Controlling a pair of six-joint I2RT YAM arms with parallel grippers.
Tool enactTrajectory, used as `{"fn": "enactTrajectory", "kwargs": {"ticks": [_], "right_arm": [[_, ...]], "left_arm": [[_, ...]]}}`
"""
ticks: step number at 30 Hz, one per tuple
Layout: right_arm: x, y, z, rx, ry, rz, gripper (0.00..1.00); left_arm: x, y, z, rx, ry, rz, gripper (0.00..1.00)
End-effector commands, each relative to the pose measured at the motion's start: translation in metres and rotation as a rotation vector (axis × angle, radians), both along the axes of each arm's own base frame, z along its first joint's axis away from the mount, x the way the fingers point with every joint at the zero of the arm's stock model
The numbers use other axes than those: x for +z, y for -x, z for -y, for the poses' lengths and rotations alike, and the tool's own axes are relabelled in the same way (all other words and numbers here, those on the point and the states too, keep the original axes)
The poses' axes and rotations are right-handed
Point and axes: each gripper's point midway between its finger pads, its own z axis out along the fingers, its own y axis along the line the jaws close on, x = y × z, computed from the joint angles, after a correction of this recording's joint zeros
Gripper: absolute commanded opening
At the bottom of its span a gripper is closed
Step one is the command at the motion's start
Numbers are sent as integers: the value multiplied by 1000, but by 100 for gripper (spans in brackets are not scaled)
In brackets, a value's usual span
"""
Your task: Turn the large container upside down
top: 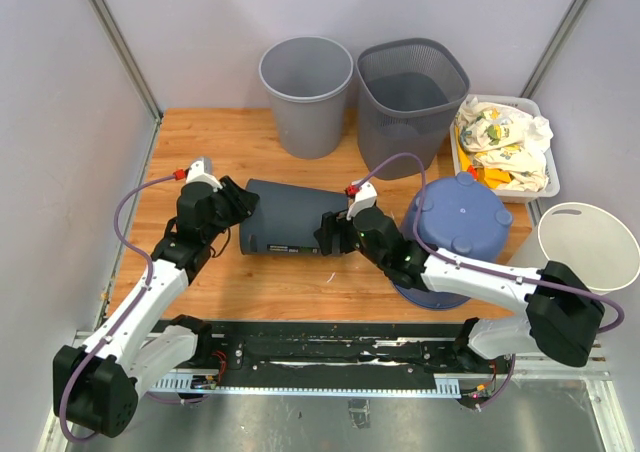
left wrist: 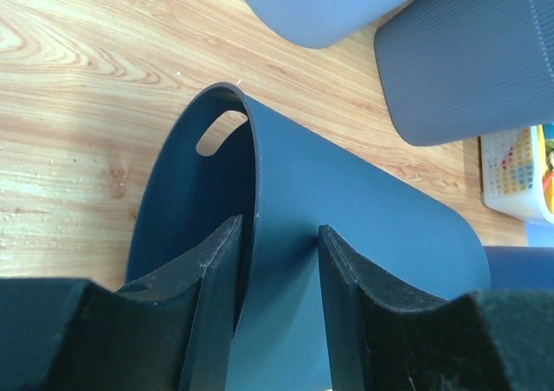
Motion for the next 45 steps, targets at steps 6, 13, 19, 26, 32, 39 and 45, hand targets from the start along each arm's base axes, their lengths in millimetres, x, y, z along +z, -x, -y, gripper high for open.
{"fn": "enactTrajectory", "kwargs": {"ticks": [6,13,19,26,32,39,45], "right_arm": [[64,-12,-12,32,-129,102,86],[89,-9,-17,68,-159,136,86],[111,-8,-13,77,-169,179,85],[139,-9,-12,87,-157,228,85],[154,-12,-15,97,-150,251,85],[163,-15,-13,84,-135,269,85],[165,-15,-14,91,-131,272,85]], "left_arm": [[1,6,13,-80,7,-25,43],[2,7,21,-113,39,-22,43],[11,9,38,-181,122,3,43],[25,9,48,-212,201,38,43],[38,12,55,-238,266,75,43],[26,15,64,-265,308,50,43],[14,15,65,-259,311,37,43]]}}
